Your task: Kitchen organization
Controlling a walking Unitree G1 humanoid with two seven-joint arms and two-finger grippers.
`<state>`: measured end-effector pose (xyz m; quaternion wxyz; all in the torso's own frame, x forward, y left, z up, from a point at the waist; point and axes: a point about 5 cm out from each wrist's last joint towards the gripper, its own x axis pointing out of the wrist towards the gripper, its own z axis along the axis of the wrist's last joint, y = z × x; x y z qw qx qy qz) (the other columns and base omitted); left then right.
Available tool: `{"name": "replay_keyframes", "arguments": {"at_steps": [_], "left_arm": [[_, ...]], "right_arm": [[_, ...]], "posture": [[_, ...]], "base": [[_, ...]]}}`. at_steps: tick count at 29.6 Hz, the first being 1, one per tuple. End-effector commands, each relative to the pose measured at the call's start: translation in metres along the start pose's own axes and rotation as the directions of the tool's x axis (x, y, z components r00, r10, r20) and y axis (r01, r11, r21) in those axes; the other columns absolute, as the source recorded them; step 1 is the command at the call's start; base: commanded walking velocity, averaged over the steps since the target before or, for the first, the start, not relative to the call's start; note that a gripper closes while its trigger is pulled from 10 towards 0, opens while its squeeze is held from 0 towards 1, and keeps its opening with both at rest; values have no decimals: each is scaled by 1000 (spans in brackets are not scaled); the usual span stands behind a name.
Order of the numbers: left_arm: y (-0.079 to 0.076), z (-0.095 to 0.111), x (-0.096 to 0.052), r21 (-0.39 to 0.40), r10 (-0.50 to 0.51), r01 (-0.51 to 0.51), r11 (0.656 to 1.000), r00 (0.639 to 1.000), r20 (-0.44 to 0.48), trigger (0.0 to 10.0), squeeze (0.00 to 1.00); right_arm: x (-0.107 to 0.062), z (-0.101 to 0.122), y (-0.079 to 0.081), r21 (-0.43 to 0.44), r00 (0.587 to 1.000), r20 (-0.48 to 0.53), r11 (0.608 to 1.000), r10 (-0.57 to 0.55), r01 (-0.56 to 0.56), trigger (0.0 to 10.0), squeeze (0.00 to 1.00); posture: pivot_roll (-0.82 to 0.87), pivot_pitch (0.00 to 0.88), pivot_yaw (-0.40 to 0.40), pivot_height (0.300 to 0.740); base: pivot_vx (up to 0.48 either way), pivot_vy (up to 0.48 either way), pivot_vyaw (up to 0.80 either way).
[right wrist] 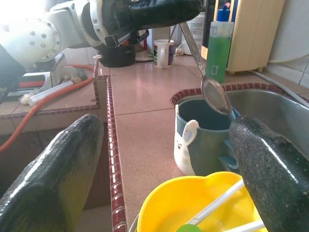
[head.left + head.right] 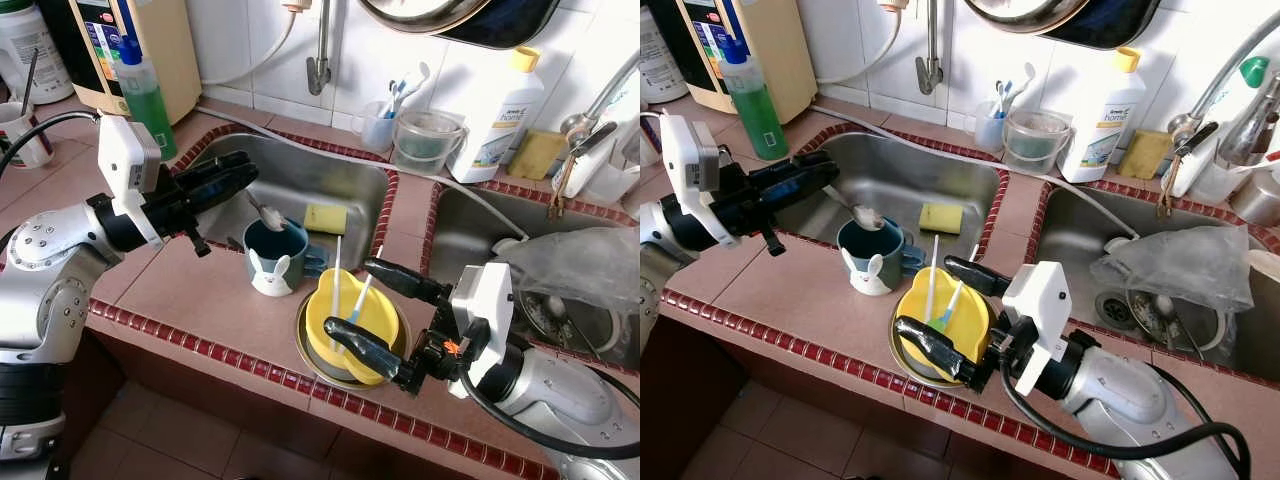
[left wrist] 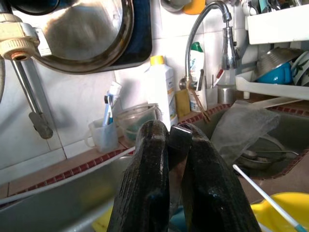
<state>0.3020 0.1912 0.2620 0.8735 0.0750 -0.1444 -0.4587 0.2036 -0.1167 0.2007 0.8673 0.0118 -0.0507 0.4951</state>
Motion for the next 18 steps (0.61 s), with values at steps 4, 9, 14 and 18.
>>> {"name": "replay_keyframes", "arguments": {"at_steps": [4, 9, 14, 18], "left_arm": [[7, 15, -1, 33, -10, 9, 999, 999, 33, 10000, 0], [12, 24, -3, 51, -25, 22, 998, 999, 46, 10000, 0], [23, 30, -3, 67, 19, -23, 997, 998, 68, 10000, 0], [28, 26, -2, 65, 35, -40, 997, 997, 68, 10000, 0]], "right_arm": [[-2, 1, -2, -12, 1000, -7, 1000, -1, 1, 10000, 0], [-1, 1, -2, -13, 1000, -6, 1000, 1, -1, 10000, 0], [0, 1, -3, -15, 1000, -1, 1000, 2, -2, 10000, 0], [1, 2, -4, -18, 1000, 5, 1000, -2, 2, 10000, 0]], "posture": [[-98, 85, -8, 740], [-95, 84, -10, 740], [-94, 82, -7, 740], [-101, 78, -1, 740]], "base": [[0, 0, 0], [0, 0, 0], [0, 0, 0], [0, 0, 0]]}}
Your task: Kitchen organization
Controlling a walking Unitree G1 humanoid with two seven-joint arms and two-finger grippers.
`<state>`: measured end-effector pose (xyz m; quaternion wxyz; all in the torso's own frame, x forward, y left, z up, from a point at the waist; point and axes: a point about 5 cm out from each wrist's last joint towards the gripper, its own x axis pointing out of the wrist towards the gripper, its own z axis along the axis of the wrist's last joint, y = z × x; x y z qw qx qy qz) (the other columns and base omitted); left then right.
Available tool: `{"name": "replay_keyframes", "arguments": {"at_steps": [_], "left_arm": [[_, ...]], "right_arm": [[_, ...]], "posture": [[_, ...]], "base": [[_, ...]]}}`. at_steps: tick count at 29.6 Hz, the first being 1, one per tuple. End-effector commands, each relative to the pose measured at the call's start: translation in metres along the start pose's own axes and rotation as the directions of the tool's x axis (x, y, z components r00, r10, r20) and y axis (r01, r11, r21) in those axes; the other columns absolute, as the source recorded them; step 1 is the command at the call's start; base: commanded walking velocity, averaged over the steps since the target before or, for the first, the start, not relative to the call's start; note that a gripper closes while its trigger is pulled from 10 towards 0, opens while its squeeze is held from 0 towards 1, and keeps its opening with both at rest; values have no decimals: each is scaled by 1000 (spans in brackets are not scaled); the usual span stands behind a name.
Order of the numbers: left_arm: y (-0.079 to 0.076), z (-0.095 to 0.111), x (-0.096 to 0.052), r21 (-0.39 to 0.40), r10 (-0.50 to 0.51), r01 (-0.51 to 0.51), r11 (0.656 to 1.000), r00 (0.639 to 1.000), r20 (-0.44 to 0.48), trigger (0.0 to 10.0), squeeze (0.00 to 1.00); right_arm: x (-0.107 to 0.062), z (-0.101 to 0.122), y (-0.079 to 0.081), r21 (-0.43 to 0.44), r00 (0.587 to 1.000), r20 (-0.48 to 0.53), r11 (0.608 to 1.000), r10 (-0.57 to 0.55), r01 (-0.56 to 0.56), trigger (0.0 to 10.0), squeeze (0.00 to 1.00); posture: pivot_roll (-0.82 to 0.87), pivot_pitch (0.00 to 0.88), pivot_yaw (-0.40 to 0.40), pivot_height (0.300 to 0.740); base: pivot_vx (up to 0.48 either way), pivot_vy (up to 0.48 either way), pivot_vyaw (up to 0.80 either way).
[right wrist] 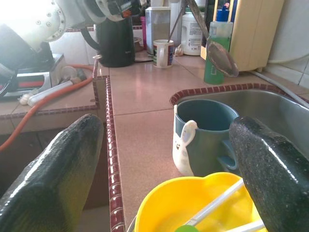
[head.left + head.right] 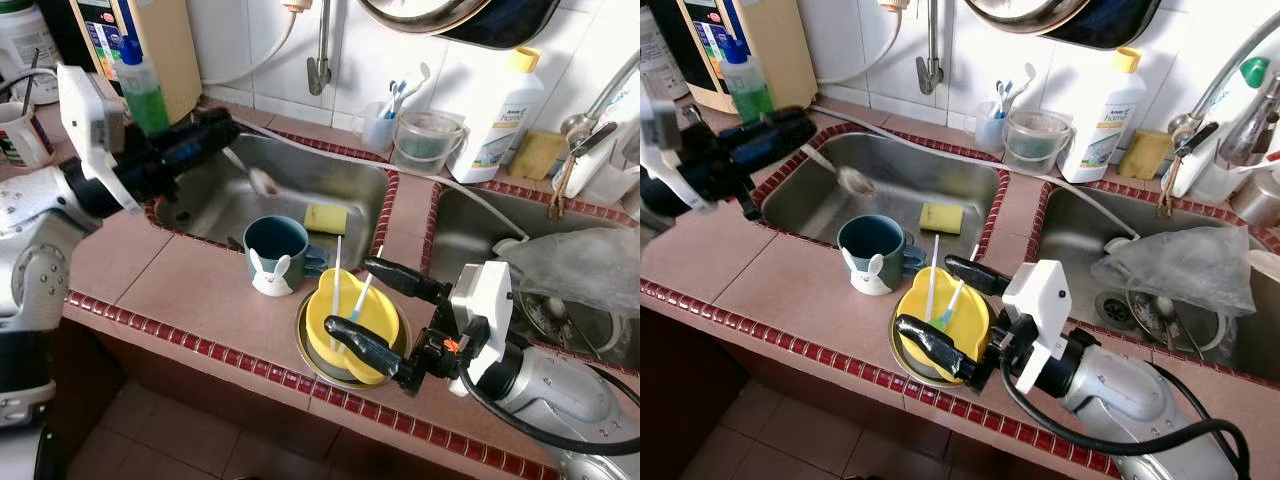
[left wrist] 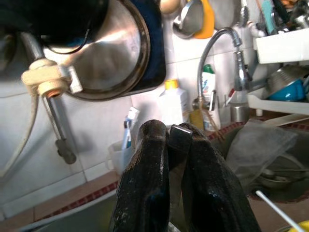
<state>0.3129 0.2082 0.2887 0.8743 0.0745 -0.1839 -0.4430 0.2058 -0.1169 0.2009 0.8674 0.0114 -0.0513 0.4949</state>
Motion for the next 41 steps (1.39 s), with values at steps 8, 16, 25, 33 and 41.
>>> {"name": "replay_keyframes", "arguments": {"at_steps": [8, 16, 25, 33, 41], "left_arm": [[10, -21, 11, 0, 43, -43, 999, 999, -8, 10000, 0], [13, -38, 31, -23, 22, -23, 999, 1000, -7, 10000, 0], [12, -53, 54, -59, -28, 27, 998, 999, -21, 10000, 0], [9, -60, 70, -68, -79, 77, 995, 996, -39, 10000, 0], [11, -67, 77, -87, -71, 65, 994, 995, -70, 10000, 0]], "right_arm": [[-3, 9, -9, -49, 998, 29, 997, -60, 62, 10000, 0], [-9, 14, -16, -67, 984, 68, 983, -165, 169, 10000, 0], [-17, 20, -14, -49, 957, 116, 961, -266, 273, 10000, 0], [-23, 23, -8, -21, 936, 131, 943, -325, 331, 10000, 0], [-26, 25, 5, 20, 929, 135, 938, -344, 345, 10000, 0]], "posture": [[-135, 72, 13, 740], [-182, 62, 43, 740], [-238, 68, 76, 740], [-272, 93, 97, 740], [-285, 135, 103, 740]], "base": [[0, 0, 0], [0, 0, 0], [0, 0, 0], [0, 0, 0], [0, 0, 0]]}}
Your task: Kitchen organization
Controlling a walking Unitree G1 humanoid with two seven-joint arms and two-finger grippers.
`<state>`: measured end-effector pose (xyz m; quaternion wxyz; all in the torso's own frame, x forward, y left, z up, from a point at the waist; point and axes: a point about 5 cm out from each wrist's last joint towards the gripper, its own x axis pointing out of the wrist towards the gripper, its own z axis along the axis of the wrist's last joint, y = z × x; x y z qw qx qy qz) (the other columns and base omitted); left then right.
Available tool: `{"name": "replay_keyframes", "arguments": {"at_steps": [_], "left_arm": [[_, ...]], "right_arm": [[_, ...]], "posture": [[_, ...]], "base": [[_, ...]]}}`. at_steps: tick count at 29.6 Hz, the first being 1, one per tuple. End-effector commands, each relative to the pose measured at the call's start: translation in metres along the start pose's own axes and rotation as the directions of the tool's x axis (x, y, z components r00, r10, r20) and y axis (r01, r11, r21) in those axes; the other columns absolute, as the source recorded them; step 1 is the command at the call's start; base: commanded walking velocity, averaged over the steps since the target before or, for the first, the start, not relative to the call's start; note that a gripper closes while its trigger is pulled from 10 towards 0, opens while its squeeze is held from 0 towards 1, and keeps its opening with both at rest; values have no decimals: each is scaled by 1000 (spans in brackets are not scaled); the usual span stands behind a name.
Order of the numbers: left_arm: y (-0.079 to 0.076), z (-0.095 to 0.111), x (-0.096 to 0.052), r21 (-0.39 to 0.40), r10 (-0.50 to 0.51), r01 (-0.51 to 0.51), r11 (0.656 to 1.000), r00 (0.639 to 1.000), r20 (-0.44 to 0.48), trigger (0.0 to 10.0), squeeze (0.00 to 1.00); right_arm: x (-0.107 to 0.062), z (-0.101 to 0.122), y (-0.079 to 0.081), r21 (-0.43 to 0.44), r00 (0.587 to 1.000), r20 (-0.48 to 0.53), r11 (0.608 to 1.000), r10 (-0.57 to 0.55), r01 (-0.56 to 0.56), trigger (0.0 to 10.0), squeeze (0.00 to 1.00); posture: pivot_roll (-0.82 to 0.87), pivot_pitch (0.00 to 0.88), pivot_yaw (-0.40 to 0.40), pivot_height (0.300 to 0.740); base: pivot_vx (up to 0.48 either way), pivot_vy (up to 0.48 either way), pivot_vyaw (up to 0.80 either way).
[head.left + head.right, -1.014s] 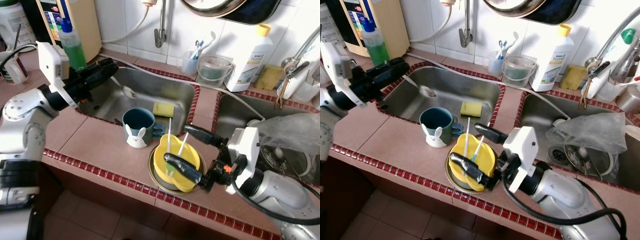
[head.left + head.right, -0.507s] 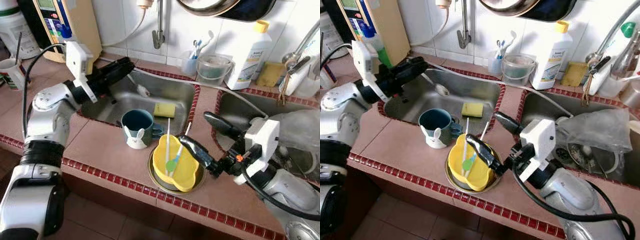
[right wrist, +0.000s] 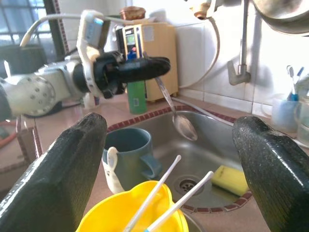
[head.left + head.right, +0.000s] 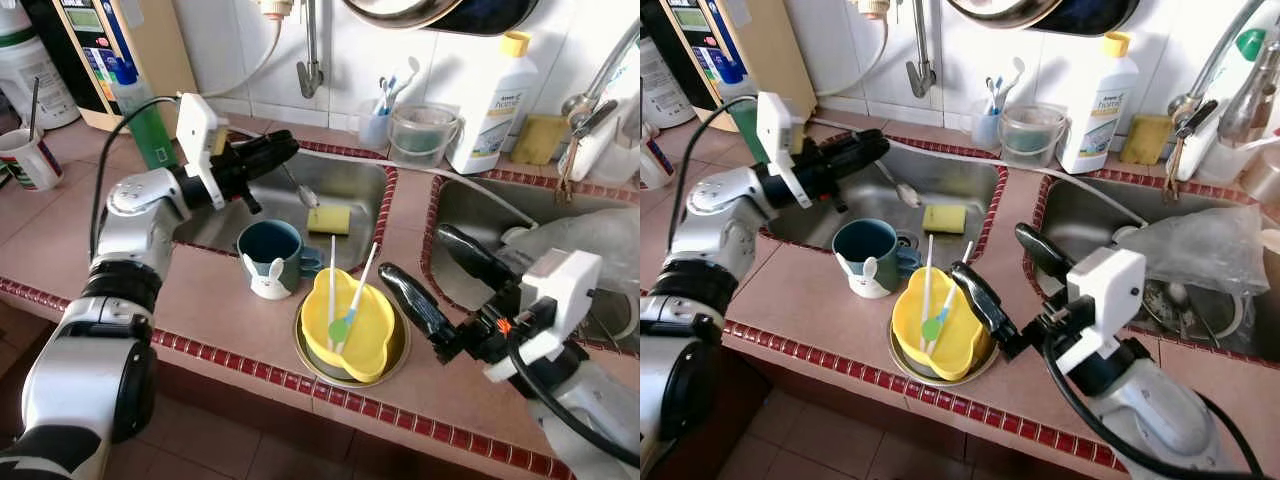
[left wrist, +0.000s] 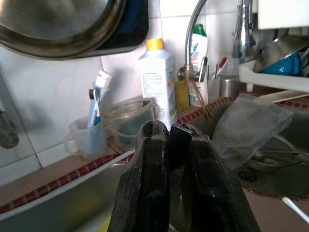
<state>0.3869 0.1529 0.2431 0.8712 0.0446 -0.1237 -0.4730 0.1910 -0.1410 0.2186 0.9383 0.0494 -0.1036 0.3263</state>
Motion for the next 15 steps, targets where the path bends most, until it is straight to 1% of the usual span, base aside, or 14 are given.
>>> {"name": "replay_keyframes", "arguments": {"at_steps": [1, 5, 10, 15], "left_arm": [[2, 6, 4, 35, -8, 8, 999, 1000, -5, 10000, 0], [3, 5, 5, 32, 15, -15, 999, 1000, -9, 10000, 0], [6, 3, 5, 56, 73, -72, 996, 997, -18, 10000, 0], [7, 1, 6, 53, 109, -107, 993, 994, -25, 10000, 0]], "right_arm": [[-3, 6, 9, 12, 1000, 14, 1000, 14, -14, 10000, 0], [-5, 8, 12, 28, 1000, 19, 1000, 4, -4, 10000, 0], [-9, 13, 17, 67, 999, 27, 998, -19, 17, 10000, 0], [-12, 15, 19, 89, 999, 24, 996, -35, 32, 10000, 0]], "posture": [[-288, 155, 104, 740], [-290, 172, 104, 740], [-291, 215, 98, 740], [-296, 239, 97, 740]], "base": [[0, 0, 0], [0, 0, 0], [0, 0, 0], [0, 0, 0]]}}
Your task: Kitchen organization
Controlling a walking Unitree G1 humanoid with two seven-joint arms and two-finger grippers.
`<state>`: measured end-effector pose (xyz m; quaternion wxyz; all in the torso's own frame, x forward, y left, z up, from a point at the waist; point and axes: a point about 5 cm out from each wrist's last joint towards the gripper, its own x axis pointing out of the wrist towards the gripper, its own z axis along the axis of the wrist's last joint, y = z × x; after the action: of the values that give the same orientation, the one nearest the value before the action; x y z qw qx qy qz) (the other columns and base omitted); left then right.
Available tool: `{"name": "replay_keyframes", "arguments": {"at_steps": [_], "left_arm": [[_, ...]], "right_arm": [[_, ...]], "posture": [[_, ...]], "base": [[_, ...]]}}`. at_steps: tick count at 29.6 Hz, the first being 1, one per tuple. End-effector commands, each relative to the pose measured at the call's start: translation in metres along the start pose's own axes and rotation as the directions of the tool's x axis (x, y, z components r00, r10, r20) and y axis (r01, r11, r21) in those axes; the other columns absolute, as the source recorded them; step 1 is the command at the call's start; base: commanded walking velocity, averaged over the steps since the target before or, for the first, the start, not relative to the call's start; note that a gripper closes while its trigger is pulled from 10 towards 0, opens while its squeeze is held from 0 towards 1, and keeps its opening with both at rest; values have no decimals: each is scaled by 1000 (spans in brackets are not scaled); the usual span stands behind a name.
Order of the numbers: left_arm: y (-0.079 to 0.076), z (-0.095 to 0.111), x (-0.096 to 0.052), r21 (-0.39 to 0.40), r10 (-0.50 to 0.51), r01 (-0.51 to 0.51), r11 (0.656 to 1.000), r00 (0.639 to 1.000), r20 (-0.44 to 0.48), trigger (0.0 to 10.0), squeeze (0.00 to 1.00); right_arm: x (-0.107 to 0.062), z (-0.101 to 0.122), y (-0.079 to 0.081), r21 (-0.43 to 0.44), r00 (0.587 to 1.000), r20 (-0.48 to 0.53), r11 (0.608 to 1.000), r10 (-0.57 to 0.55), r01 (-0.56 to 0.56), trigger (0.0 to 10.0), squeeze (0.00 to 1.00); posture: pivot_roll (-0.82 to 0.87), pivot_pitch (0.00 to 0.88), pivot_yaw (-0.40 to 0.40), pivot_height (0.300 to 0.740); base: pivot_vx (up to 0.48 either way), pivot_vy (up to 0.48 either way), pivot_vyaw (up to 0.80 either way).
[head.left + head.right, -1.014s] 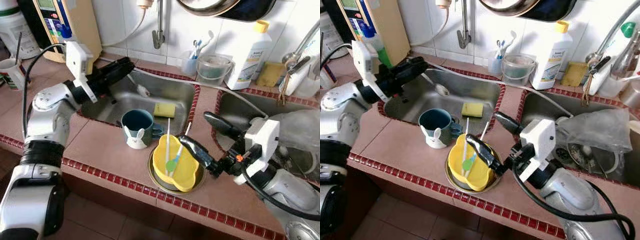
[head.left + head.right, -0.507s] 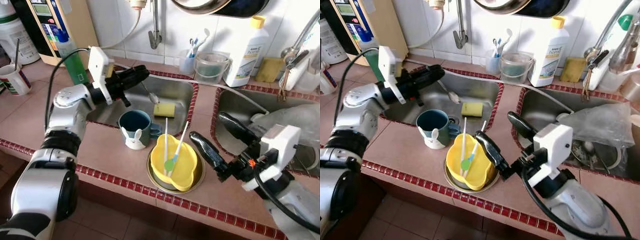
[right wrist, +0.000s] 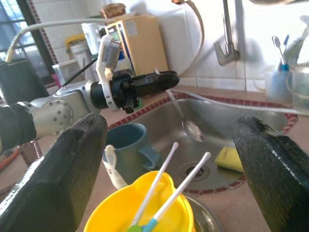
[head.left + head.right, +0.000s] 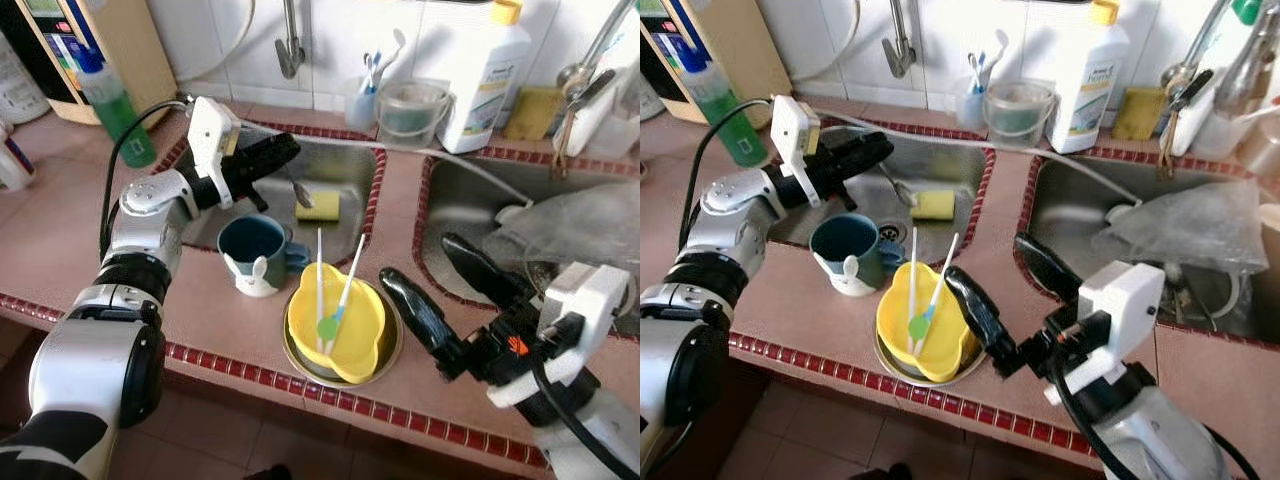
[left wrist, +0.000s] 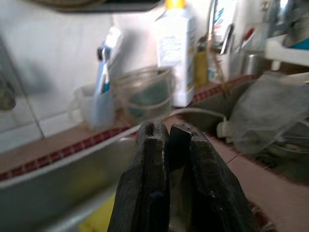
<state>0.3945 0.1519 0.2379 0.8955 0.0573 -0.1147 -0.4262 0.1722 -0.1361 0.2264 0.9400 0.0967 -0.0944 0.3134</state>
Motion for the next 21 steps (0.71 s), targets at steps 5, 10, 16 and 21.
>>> {"name": "replay_keyframes", "arguments": {"at_steps": [5, 10, 16, 21], "left_arm": [[6, 6, 4, 32, 88, -88, 996, 996, -5, 10000, 0], [8, 3, 6, 48, 133, -131, 990, 990, -35, 10000, 0], [9, -2, 5, 59, 167, -163, 985, 983, -80, 10000, 0], [10, 3, 7, 62, 169, -165, 984, 983, -71, 10000, 0]], "right_arm": [[-5, 5, 8, 14, 1000, 3, 1000, -3, 2, 10000, 0], [-7, 7, 10, 28, 1000, -7, 1000, -14, 14, 10000, 0], [-10, 8, 11, 39, 999, -15, 999, -30, 31, 10000, 0], [-12, 9, 11, 47, 999, -16, 998, -33, 33, 10000, 0]], "posture": [[-306, 264, 98, 740], [-310, 278, 99, 740], [-316, 291, 102, 740], [-321, 290, 104, 740]], "base": [[0, 0, 0], [0, 0, 0], [0, 0, 0], [0, 0, 0]]}}
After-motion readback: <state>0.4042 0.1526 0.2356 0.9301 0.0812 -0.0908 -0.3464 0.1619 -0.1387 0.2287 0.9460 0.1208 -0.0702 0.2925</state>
